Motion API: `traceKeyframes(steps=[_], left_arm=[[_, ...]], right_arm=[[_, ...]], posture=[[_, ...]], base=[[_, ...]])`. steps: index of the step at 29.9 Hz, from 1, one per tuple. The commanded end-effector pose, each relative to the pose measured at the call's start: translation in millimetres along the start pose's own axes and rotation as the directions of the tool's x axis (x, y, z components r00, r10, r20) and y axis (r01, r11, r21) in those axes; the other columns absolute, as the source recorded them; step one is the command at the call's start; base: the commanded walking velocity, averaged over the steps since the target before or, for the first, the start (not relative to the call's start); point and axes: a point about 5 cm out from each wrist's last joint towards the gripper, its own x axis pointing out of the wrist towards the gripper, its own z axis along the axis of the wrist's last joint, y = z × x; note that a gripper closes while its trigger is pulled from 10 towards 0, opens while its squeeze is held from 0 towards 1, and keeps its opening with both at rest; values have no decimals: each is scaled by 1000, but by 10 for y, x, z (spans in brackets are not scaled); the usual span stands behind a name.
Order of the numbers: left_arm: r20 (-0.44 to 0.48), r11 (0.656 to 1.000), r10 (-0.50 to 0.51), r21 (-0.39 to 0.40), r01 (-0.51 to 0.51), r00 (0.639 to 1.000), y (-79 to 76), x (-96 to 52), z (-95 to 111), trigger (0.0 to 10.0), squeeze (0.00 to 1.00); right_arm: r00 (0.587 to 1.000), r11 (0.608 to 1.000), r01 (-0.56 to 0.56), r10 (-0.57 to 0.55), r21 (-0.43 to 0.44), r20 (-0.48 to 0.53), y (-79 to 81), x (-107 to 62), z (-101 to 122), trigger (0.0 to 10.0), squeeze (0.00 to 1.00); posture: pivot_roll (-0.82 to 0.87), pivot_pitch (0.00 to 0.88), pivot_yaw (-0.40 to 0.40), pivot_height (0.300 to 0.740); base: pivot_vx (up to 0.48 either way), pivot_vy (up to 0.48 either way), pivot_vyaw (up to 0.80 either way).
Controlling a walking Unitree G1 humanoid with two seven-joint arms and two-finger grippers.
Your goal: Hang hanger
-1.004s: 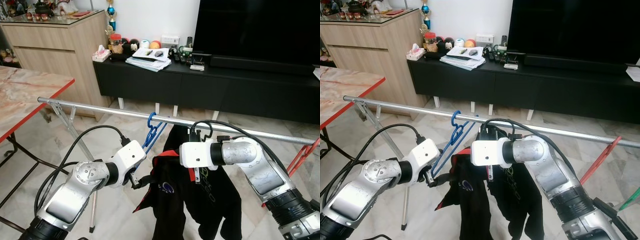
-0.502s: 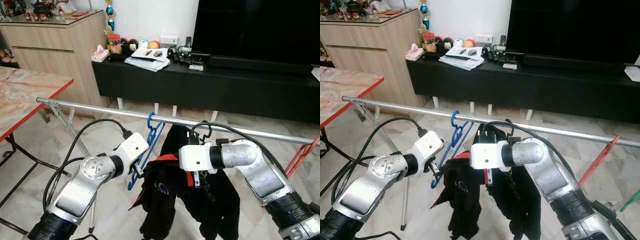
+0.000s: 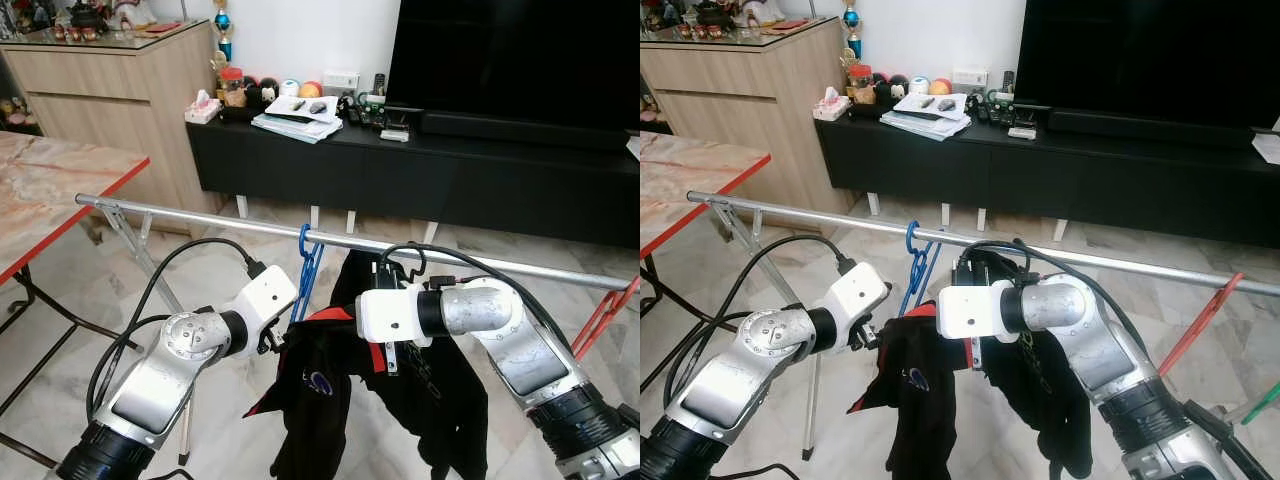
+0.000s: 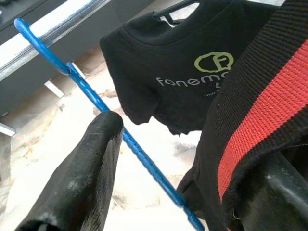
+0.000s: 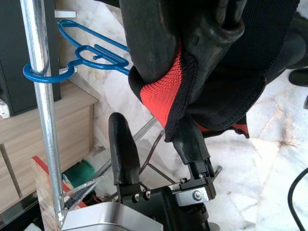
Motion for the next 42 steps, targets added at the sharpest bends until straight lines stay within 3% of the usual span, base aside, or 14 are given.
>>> traceKeyframes(steps=[1,42], left_arm=[[14,1000,-13,17,13,1000,-3,-9,42,0,0],[17,998,-59,14,58,998,-56,-14,44,0,0]], right_arm=[[999,999,17,-16,-36,36,-61,-15,114,10000,0],[999,1000,21,-21,-4,-34,-14,2,-36,10000,0]], posture=[[51,5,-17,740],[53,0,-15,740]], base=[[0,0,0],[0,0,0]])
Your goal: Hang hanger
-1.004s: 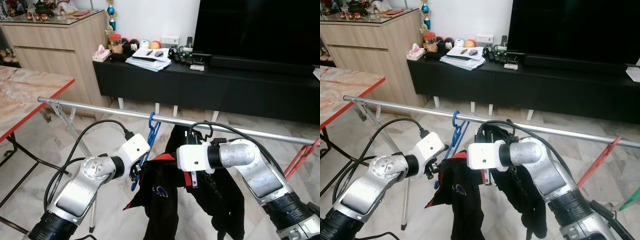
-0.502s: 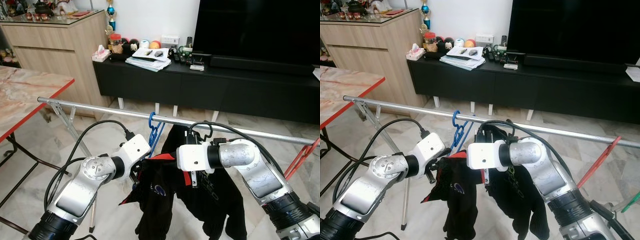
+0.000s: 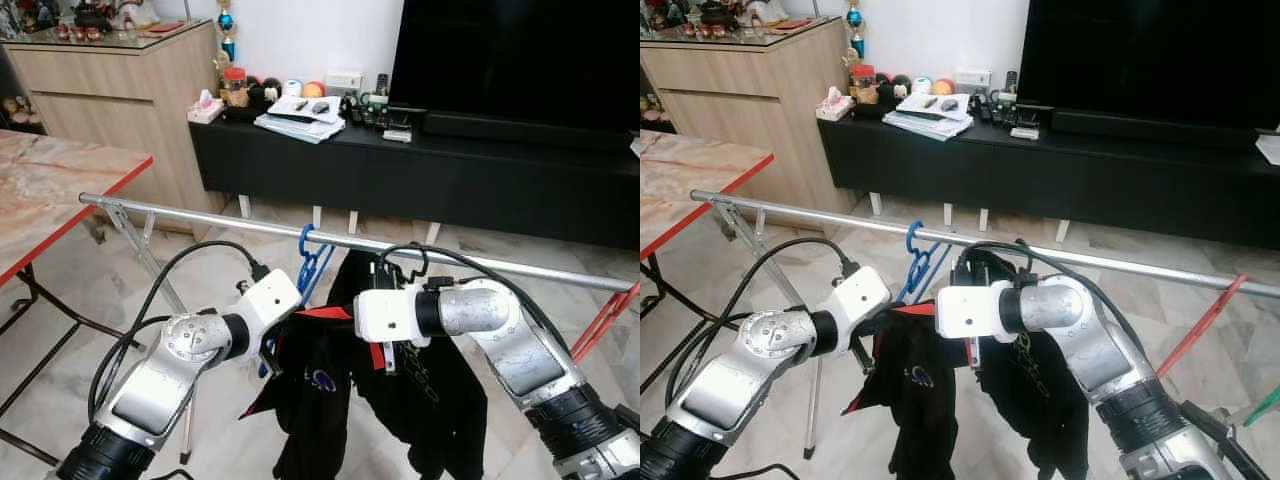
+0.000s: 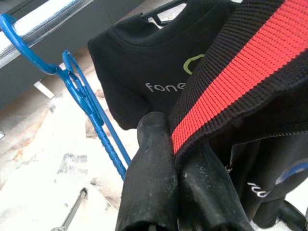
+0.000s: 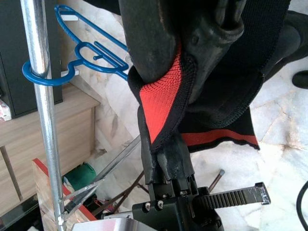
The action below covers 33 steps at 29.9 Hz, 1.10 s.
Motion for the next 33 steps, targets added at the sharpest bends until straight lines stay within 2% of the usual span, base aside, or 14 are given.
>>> traceKeyframes(steps=[1,6,7,8,9,10,11,13,20,22,23,24,33], left_arm=[[12,1000,-9,14,9,1000,-17,-12,38,0,0],[11,1000,-9,16,9,1000,-14,-11,38,0,0],[12,1000,-9,17,9,1000,-14,-9,40,0,0],[12,1000,-9,18,9,1000,-14,-7,41,0,0],[13,1000,-9,19,9,1000,-14,-6,43,0,0],[13,1000,-9,19,9,1000,-13,-5,44,0,0],[14,1000,-10,19,9,1000,-14,-4,45,0,0],[15,1000,-10,19,9,1000,-15,-4,48,0,0],[15,1000,-8,17,7,1000,-19,-3,53,0,0],[14,1000,-4,17,4,1000,-13,-8,53,0,0],[14,1000,-3,17,3,1000,-12,-9,52,0,0],[14,1000,-3,17,3,1000,-11,-9,54,0,0],[21,1000,-1,13,1,1000,-9,-5,72,0,0]], right_arm=[[1000,1000,3,-3,-3,-14,-6,-13,-16,10000,0],[999,1000,4,-3,5,-32,3,-14,-53,10000,0],[999,1000,2,-2,8,-38,7,-15,-67,10000,55],[999,1000,0,0,9,-43,12,-15,-79,10000,286],[999,1000,-3,3,10,-52,19,-16,-93,10000,792],[998,1000,-4,5,9,-58,22,-16,-101,10000,882],[998,1000,-3,4,7,-63,24,-14,-108,10000,831],[998,1000,-2,3,6,-66,25,-12,-115,10000,0],[995,1000,-18,19,11,-98,47,-5,-175,10000,0],[992,999,-28,30,19,-118,60,-2,-205,2627,0],[992,999,-29,31,19,-121,62,-3,-208,2627,0],[991,999,-45,47,20,-126,83,-5,-220,0,0],[978,996,-79,86,43,-190,176,17,-355,0,0]], posture=[[53,0,-13,740],[52,0,-13,740],[52,0,-13,740],[52,0,-13,740],[52,0,-13,740],[52,0,-13,740],[52,0,-13,740],[51,0,-14,740],[55,0,-18,740],[55,0,-18,740],[55,0,-18,740],[56,2,-20,740],[58,4,-23,740]], base=[[0,0,0],[0,0,0],[0,0,0],[0,0,0],[0,0,0],[0,0,0],[0,0,0],[0,0,0],[0,0,0],[0,0,0],[0,0,0],[0,0,0],[0,0,0]])
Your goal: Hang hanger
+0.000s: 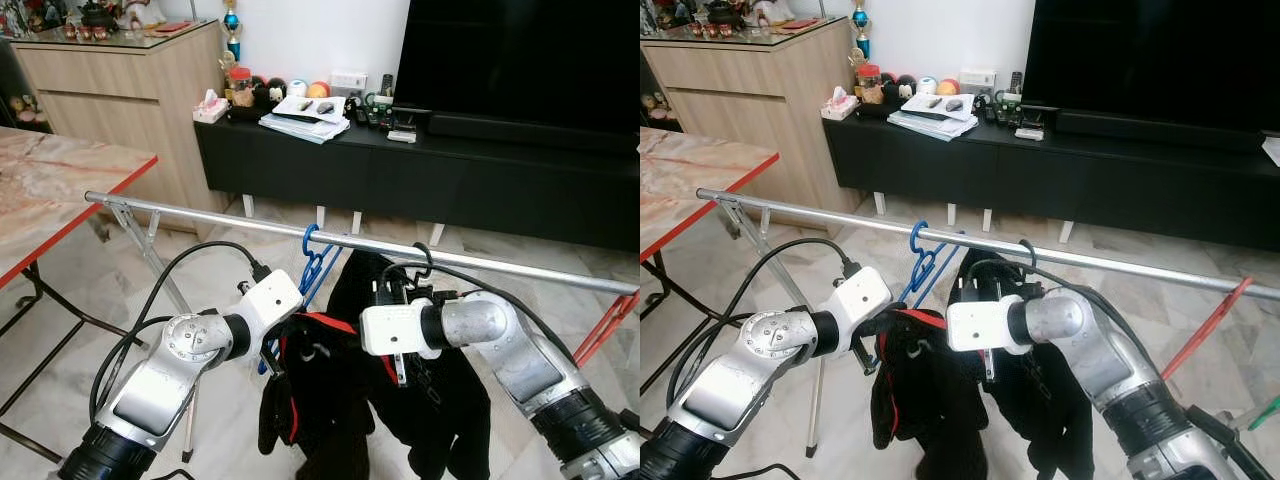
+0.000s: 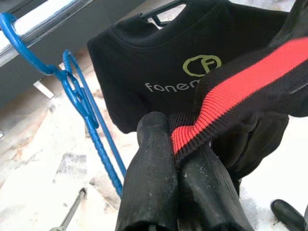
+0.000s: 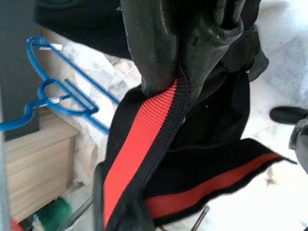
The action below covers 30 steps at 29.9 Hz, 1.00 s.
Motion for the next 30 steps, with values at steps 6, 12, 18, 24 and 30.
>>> traceKeyframes(steps=[6,12,18,24,30], left_arm=[[18,1000,0,15,0,1000,-5,-17,67,0,0],[16,1000,3,12,-4,1000,3,-41,47,0,0],[15,1000,-8,10,7,1000,-11,-52,36,0,0],[22,1000,-21,1,21,1000,-35,-50,34,0,0],[50,998,-47,-34,49,998,-71,-74,32,10000,0]], right_arm=[[996,1000,-1,3,16,-89,51,16,-170,0,0],[972,968,186,-157,166,-175,5,20,-407,0,0],[965,889,261,-232,376,-122,137,106,-486,0,0],[963,825,262,-259,500,-76,288,196,-512,0,0],[970,807,227,-238,545,-51,428,251,-511,0,0]], posture=[[58,5,-25,740],[61,7,-27,740],[60,11,-25,740],[58,13,-22,740],[58,18,-21,740]], base=[[0,0,0],[0,0,0],[0,0,0],[0,0,0],[0,0,0]])
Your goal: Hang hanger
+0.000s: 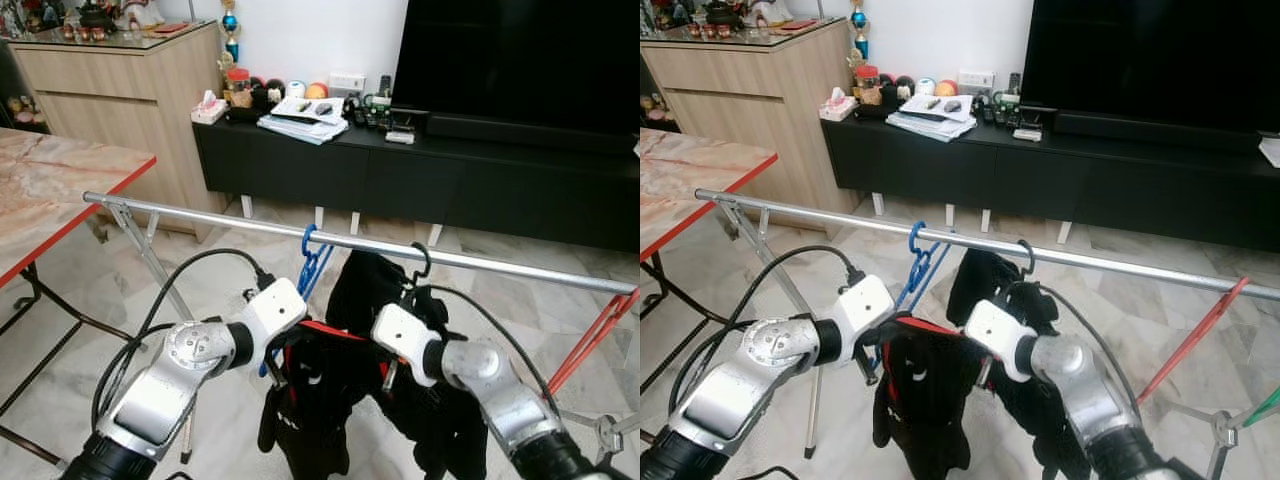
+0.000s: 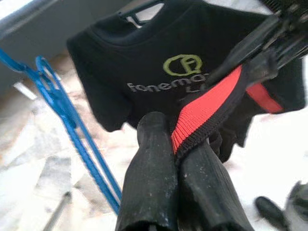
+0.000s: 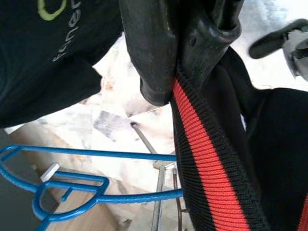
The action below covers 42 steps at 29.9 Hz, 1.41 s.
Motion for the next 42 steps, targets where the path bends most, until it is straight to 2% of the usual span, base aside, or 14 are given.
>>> traceKeyframes(steps=[1,2,3,4,15,19,20,21,22,25,34,40,41,42], left_arm=[[57,1000,12,-25,-11,998,48,-86,88,10000,200],[57,1000,12,-25,-11,998,48,-86,88,10000,200],[64,999,14,-36,-11,998,52,-95,89,10000,706],[64,999,16,-41,-14,998,58,-117,77,10000,1000],[49,991,-113,-69,117,992,-73,-294,-7,10000,1000],[16,996,47,-79,-46,999,104,-240,-94,10000,1000],[8,975,194,-108,-192,981,230,-170,-171,10000,318],[8,975,194,-108,-192,981,230,-170,-171,10000,318],[4,953,282,-120,-279,959,294,-125,-217,10000,0],[4,909,363,-220,-353,932,350,-15,-301,10000,0],[-31,806,500,-349,-478,866,453,227,-518,10000,0],[-42,762,540,-399,-509,841,540,303,-536,10000,0],[-40,766,539,-393,-509,841,575,337,-518,10000,110],[-47,765,538,-393,-510,842,599,359,-509,10000,1000]], right_arm=[[999,999,33,-32,31,-24,-22,-55,-69,0,0],[999,999,33,-32,31,-24,-22,-55,-69,0,0],[999,999,36,-35,37,-28,-15,-60,-86,0,0],[998,998,46,-44,48,-39,-9,-71,-123,0,0],[975,944,217,-196,248,-106,-17,-113,-404,0,0],[950,882,310,-274,356,-148,6,-55,-516,0,0],[925,806,380,-338,453,-175,31,-14,-603,0,0],[925,806,380,-338,453,-175,31,-14,-603,0,0],[908,743,415,-372,525,-191,58,14,-661,0,0],[885,615,453,-397,645,-242,177,66,-802,0,0],[836,435,535,-396,724,-380,511,141,-1090,0,0],[829,406,542,-400,736,-390,619,198,-1105,0,0],[827,396,544,-405,740,-391,652,222,-1099,0,0],[825,387,544,-408,745,-391,671,235,-1096,0,0]], posture=[[60,19,-21,740],[60,19,-21,740],[60,19,-21,740],[60,19,-21,740],[55,19,-19,740],[55,10,-18,740],[48,0,-15,740],[48,0,-15,740],[48,0,-15,740],[40,0,-9,740],[28,0,8,740],[18,0,35,740],[14,0,42,740],[11,4,53,740]], base=[[0,0,0],[0,0,0],[0,0,0],[0,0,0],[0,0,0],[0,0,0],[0,0,0],[0,0,0],[0,0,0],[0,0,0],[0,0,0],[0,0,0],[0,0,0],[0,0,0]])
